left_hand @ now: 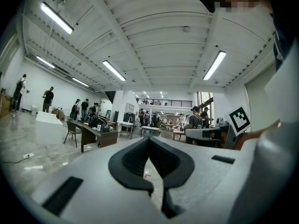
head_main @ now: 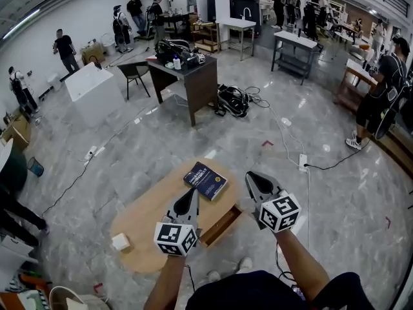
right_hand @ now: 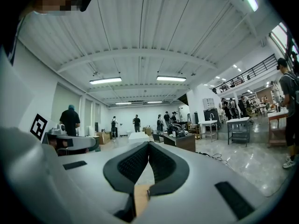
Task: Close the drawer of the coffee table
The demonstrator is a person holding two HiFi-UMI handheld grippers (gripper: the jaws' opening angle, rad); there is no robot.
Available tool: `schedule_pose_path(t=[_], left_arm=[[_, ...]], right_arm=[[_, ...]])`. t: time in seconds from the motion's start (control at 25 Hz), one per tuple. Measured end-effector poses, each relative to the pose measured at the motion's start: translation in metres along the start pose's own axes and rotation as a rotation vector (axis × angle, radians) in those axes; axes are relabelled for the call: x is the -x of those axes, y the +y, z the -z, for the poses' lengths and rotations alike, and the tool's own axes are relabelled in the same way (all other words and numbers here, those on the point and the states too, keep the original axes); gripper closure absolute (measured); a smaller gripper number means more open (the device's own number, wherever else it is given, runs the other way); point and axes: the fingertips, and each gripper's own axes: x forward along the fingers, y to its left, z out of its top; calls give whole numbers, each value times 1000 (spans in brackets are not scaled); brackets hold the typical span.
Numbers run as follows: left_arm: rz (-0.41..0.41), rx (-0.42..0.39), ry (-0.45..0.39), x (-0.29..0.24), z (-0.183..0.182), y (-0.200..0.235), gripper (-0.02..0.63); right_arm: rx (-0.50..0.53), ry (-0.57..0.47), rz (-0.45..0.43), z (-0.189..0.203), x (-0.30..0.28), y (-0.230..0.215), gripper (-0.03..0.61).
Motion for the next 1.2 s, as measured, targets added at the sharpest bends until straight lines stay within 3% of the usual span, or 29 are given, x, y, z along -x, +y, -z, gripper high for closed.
schedule_pose_path(t=[0.44, 1.2], left_arm=[[-18, 26, 21, -38, 12, -5, 614], [-15, 82, 145, -60, 81, -7, 614]], right_arm=[[11, 54, -34, 8, -17, -32, 560], [-1, 155, -76, 57, -38, -45, 560]])
